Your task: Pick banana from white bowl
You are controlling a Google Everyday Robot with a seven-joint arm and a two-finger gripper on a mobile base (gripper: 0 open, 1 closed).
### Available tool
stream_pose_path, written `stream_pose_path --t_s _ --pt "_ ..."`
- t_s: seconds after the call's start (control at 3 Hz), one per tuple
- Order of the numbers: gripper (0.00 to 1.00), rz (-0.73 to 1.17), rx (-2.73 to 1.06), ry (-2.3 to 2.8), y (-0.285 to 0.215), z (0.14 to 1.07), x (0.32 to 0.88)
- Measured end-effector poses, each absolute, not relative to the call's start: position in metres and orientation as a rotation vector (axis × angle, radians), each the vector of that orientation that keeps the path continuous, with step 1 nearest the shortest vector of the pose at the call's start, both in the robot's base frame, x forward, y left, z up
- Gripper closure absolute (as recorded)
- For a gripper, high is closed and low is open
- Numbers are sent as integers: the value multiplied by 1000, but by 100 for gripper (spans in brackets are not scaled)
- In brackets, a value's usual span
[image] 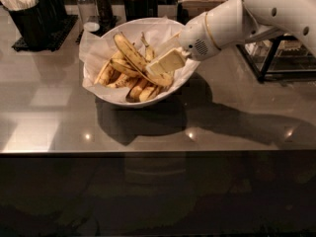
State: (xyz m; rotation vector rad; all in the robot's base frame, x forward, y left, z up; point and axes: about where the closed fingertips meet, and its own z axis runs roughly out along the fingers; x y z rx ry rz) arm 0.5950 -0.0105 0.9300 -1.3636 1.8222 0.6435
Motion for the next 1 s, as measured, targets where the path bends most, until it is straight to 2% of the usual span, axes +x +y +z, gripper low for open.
stream_pose_path --t_s 0.33,0.67,1.0 --pt "29 676 -1374 1837 -5 922 595" --pt "23 725 -1388 1864 0 907 597" --pt "31 758 -1384 1886 2 896 601"
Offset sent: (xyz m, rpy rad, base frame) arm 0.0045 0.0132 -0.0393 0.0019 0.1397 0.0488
